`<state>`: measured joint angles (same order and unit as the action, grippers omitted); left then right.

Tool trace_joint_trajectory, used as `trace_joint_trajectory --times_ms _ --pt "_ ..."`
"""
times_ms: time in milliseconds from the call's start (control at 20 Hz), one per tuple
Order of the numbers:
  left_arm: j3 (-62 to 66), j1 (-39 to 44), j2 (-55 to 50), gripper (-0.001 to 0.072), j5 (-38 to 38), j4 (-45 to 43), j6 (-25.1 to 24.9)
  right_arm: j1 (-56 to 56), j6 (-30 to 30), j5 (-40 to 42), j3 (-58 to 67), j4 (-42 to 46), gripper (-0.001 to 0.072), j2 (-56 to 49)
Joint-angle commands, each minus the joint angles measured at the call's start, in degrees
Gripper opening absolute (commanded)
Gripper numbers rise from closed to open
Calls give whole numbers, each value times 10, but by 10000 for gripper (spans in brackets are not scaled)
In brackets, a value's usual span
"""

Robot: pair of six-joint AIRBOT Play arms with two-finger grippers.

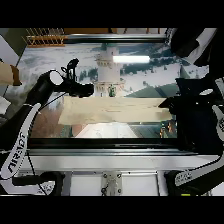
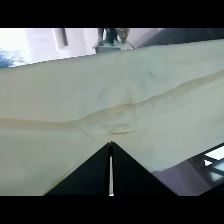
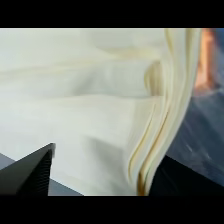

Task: Fold the clothes and pants, and hang the long-sleeved shirts on hangers.

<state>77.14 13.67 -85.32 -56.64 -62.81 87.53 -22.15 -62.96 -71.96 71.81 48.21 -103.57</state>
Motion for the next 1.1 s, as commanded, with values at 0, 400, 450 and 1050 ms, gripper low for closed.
trace_joint_trajectory --times_ms 0,400,450,1050 --pt "0 24 -1 9 31 0 9 28 5 0 0 -16 343 -6" --pt "17 78 -87 8 34 0 18 26 -64 -10 24 96 11 53" --pt "36 89 -110 8 22 0 18 28 -84 -23 41 130 11 67" --pt "312 211 -357 8 -62 0 18 147 -220 -240 334 188 11 121"
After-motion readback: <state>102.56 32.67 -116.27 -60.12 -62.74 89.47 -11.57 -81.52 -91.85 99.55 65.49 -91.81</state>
